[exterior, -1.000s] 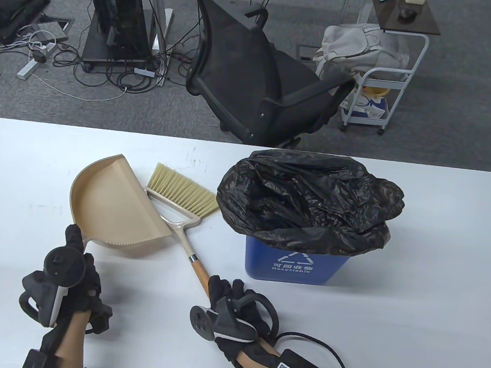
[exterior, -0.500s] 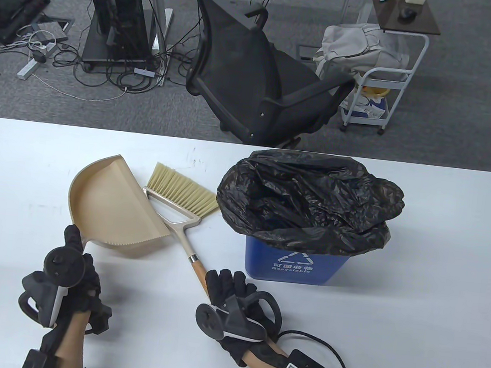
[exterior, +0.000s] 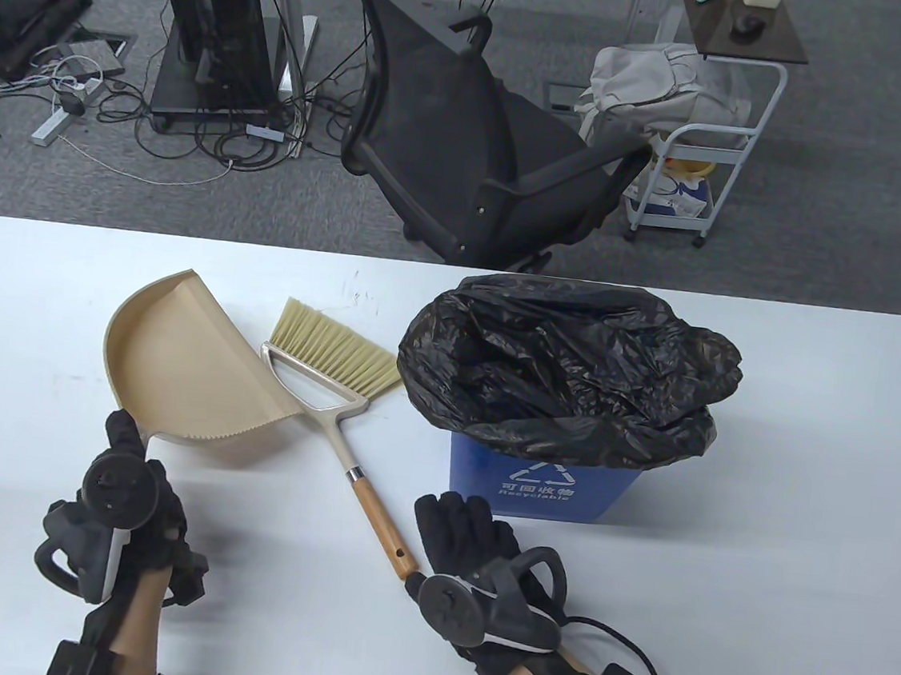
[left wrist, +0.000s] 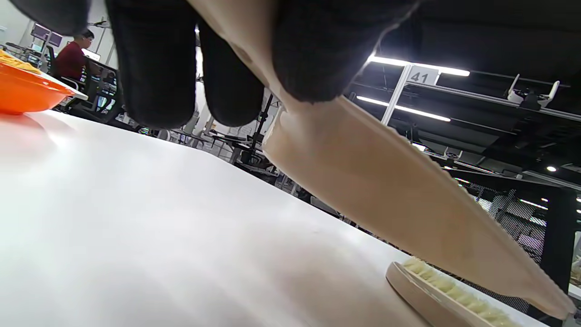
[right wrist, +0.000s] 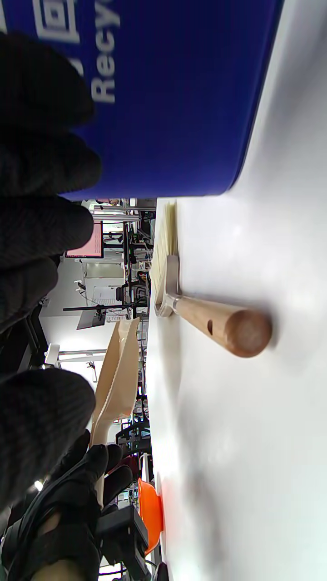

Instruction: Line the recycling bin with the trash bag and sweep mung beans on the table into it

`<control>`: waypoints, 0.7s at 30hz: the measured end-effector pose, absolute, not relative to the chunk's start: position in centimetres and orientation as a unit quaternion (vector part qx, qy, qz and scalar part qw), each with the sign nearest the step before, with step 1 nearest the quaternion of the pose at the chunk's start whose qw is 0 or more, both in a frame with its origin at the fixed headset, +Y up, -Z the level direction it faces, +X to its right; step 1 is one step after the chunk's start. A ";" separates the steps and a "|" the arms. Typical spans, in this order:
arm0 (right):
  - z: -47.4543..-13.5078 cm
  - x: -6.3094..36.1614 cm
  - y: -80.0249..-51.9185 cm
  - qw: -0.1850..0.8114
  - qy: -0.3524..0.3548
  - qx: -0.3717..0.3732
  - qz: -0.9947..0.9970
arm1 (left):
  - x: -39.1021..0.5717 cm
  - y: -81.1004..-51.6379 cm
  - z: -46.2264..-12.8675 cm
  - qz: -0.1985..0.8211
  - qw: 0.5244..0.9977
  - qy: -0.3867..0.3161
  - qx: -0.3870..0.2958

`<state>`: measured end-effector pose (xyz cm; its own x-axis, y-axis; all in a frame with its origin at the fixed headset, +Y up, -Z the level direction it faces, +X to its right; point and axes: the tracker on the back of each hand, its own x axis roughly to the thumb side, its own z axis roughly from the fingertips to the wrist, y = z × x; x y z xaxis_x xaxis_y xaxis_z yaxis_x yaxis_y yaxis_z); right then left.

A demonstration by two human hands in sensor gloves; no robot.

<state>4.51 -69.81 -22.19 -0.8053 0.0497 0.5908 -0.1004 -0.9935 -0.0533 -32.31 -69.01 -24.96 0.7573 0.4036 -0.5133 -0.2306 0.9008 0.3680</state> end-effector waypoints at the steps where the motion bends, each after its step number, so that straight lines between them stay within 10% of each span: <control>1: -22.0 5.0 -69.9 0.039 -0.042 0.310 0.949 | -32.2 -68.8 -25.1 0.164 0.927 0.306 0.142; 21: -20.9 7.9 -70.2 0.067 -0.043 0.310 0.947 | -34.7 -69.3 -29.9 0.079 0.912 0.392 0.095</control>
